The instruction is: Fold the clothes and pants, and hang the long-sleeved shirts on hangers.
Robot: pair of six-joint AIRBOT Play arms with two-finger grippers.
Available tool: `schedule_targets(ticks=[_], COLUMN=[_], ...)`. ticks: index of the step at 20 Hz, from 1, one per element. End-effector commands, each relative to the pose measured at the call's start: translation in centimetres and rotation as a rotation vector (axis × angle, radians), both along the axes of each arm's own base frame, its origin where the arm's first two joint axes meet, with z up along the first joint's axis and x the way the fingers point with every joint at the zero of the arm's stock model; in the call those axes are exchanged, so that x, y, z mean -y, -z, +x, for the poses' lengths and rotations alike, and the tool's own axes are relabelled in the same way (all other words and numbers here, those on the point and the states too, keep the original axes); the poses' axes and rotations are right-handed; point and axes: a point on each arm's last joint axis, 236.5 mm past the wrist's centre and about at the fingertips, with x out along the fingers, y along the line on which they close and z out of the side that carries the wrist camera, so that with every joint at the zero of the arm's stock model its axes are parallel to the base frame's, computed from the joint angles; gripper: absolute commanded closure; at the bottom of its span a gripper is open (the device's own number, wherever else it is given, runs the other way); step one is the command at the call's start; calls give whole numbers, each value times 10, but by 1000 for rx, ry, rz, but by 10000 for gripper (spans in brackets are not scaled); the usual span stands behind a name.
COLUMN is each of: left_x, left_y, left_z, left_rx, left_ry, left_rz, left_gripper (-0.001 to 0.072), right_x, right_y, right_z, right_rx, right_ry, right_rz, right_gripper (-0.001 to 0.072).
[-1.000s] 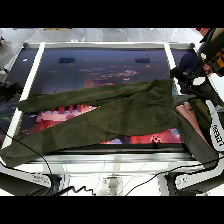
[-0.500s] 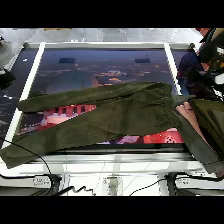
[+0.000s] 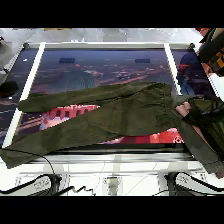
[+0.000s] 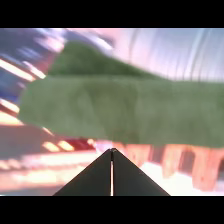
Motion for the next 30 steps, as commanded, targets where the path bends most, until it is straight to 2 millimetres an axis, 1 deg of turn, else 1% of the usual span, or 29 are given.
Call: schedule_targets(ticks=[1,2,4,5,6,7,8,9,10,11,12,13,15,17,19,20,21,22,23,25,27,29,30], left_x=[11,8,-4,-10,-17,-26,-33,-40,-45,-52,-60,-67,-80,-86,-95,-98,-98,-97,-97,-97,-104,-110,-108], left_y=[8,7,6,7,10,13,16,19,24,30,39,49,71,95,116,125,133,141,148,158,165,172,177], left_z=[-37,-47,-66,-75,-84,-93,-101,-110,-118,-130,-147,-163,-195,-223,-242,-245,-245,-241,-232,-204,-183,-174,-171], left_rx=[-10,-6,-7,-18,-36,-58,-76,-90,-108,-140,-187,-234,-314,-372,-395,-401,-411,-413,-394,-302,-231,-208,-213], left_ry=[2,-18,-68,-93,-117,-141,-165,-190,-214,-240,-269,-296,-357,-418,-474,-487,-461,-425,-401,-361,-336,-319,-281], left_rz=[-6,-5,-4,-8,-12,-11,-12,-24,-33,-36,-33,-29,-34,-68,-104,-126,-147,-163,-182,-225,-219,-204,-199], left_gripper=[677,677,667,666,637,444,198,53,53,55,59,62,61,62,65,65,65,65,65,65,64,64,65], right_x=[-39,-39,-32,-25,-18,-14,-12,-12,-15,-19,-24,-30,-38,-40,-40,-40,-40,-40,-40,-40,-40,-40,-40], right_y=[26,32,44,48,50,49,45,39,34,32,31,31,31,31,32,32,32,32,32,32,32,31,31], right_z=[-35,-36,-30,-22,-11,1,17,30,43,50,54,55,56,56,55,55,55,55,55,55,55,56,56], right_rx=[-89,-95,-90,-63,-21,25,80,130,178,206,221,232,256,257,256,256,256,256,256,256,256,257,257], right_ry=[35,57,142,176,217,259,292,317,322,310,283,245,163,152,150,151,151,151,151,151,152,154,156], right_rz=[157,154,125,100,80,77,83,93,97,91,79,69,49,48,46,46,46,46,46,47,47,50,50], right_gripper=[156,151,153,161,161,162,164,239,379,502,657,684,683,684,684,683,683,683,684,684,684,683,684])
